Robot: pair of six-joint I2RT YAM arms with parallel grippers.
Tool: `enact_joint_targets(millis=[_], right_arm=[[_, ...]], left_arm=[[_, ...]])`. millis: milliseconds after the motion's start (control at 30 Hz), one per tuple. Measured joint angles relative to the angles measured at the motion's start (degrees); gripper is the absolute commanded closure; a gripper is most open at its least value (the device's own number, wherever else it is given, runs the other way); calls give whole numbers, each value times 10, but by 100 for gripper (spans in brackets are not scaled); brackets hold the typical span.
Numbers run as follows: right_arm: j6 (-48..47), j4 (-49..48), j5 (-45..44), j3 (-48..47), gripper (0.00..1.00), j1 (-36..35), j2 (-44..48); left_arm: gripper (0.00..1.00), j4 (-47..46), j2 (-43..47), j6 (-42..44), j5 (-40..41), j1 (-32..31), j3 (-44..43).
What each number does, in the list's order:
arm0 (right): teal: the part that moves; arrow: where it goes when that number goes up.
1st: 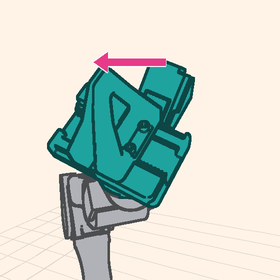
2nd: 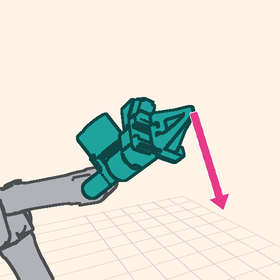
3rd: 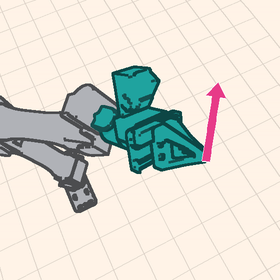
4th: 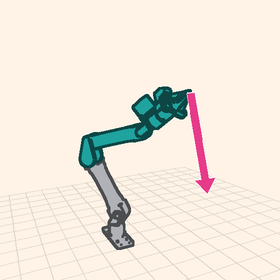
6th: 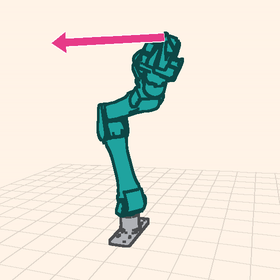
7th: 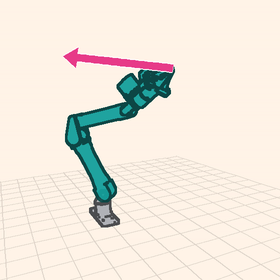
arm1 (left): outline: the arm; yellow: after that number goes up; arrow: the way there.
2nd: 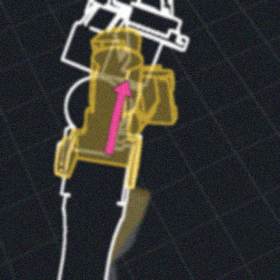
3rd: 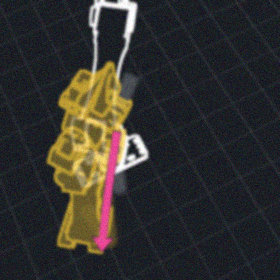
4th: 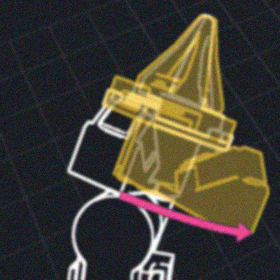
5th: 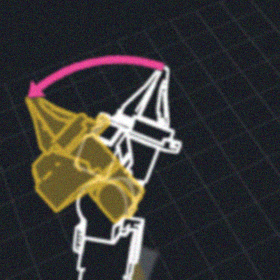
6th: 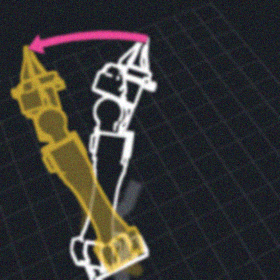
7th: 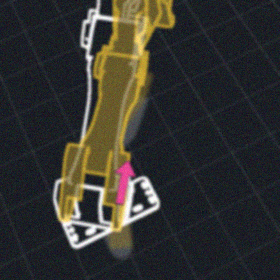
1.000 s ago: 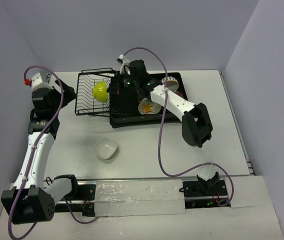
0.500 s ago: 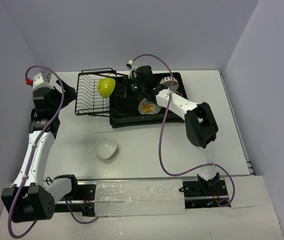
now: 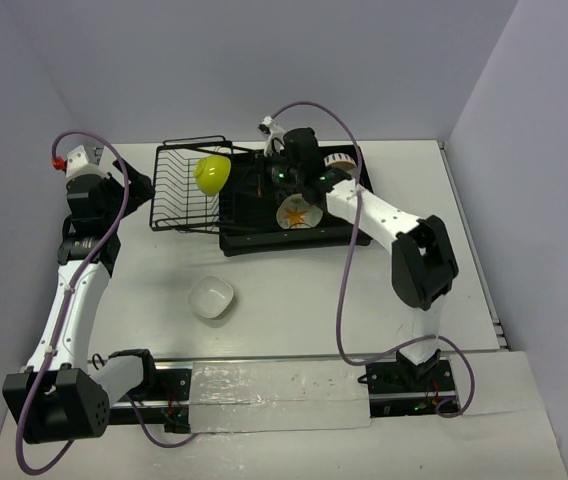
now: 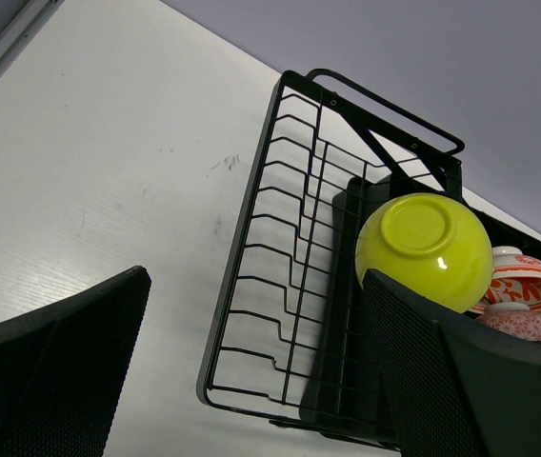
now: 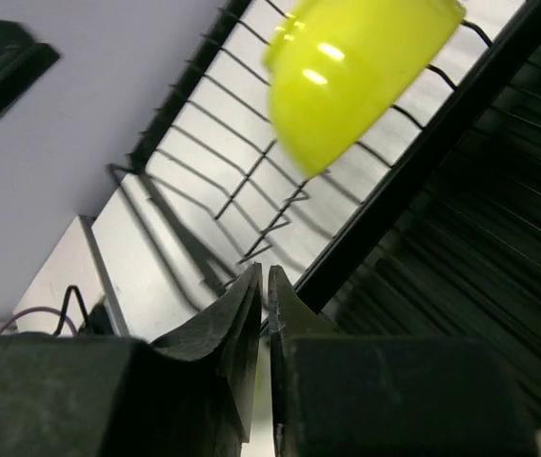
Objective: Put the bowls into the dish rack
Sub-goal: Turn the bowl upside down over the dish rack, then pick up the bowl from the center of the board.
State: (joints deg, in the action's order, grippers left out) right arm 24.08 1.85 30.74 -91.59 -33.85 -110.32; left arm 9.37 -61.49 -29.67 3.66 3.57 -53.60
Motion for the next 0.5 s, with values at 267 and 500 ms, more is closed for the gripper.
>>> enact_joint_targets(millis=[267, 500], right_arm=[[-51, 40, -8, 39, 78, -10, 126], [-139, 85, -49, 128, 71, -113, 240]], left_arm=[[1, 0, 0, 0, 0, 0, 0], [1, 0, 0, 0, 7, 3, 0]])
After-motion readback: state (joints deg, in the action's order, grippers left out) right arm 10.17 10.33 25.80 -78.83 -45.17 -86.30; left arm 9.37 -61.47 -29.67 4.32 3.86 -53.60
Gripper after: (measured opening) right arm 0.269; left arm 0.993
